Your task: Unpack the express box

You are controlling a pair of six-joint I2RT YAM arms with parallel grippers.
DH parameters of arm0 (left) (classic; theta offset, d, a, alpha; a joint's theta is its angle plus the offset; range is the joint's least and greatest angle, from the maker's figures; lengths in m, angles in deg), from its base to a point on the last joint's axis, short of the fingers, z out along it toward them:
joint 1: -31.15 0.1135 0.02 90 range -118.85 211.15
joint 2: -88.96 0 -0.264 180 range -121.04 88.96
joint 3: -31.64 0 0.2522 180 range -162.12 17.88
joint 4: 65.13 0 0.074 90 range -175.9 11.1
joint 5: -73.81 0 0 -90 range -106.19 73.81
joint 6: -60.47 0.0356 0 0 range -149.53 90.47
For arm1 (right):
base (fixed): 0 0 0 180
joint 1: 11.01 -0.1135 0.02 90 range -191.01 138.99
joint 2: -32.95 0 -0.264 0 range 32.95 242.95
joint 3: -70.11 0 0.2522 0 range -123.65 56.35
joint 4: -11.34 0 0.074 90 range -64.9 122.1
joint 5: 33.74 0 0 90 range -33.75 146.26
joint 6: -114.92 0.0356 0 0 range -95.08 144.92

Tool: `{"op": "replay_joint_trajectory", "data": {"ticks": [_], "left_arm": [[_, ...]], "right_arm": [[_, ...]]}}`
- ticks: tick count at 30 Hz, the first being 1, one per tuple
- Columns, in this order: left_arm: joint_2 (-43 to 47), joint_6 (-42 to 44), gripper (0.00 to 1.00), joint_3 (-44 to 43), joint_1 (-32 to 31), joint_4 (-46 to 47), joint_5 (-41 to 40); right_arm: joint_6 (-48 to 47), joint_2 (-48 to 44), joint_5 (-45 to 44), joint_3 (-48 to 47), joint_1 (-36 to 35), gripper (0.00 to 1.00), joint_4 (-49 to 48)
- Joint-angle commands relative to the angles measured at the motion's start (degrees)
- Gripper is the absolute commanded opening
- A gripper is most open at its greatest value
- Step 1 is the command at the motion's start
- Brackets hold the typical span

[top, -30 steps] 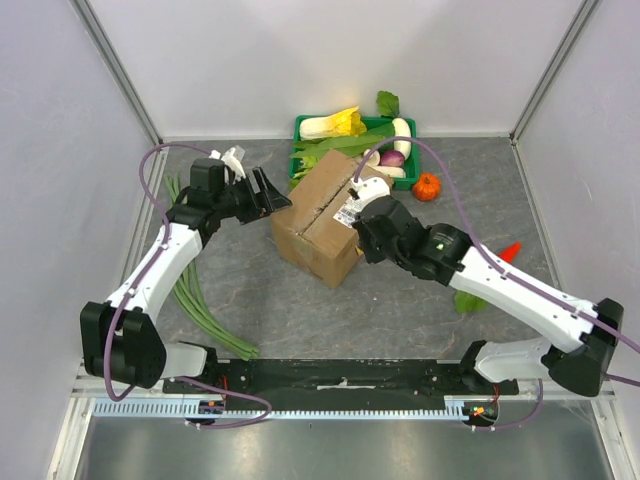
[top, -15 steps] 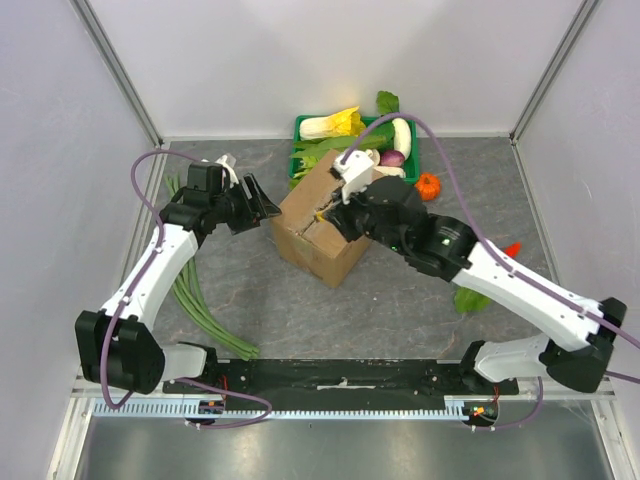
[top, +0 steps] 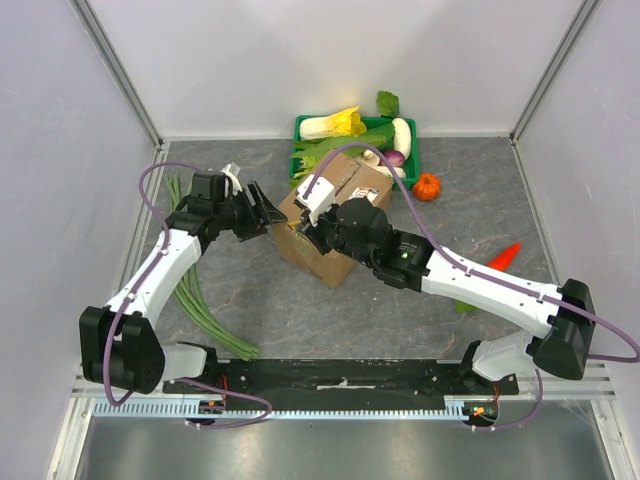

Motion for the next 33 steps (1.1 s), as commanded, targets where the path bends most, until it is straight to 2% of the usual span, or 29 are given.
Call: {"op": "replay_joint_trajectory", "data": {"ticks": [1,12,33], "left_arm": [[-0.27,-0.68,0.74,0.96,0.26,3.87,1.65],[1.22,-0.32,0.71,3.42,0.26,5.81,0.07],[1.31,-0.94,0.68,4.47,0.26,6.42,-0.29]], "right_arm": [[-2.54,-0.33,-0.53,1.87,-0.5,0.0,-6.63],[-5.97,0.81,-2.2,5.39,-0.5,0.0,-10.76],[-3.42,0.19,-0.62,6.79,-0.5,0.0,-11.2]]}}
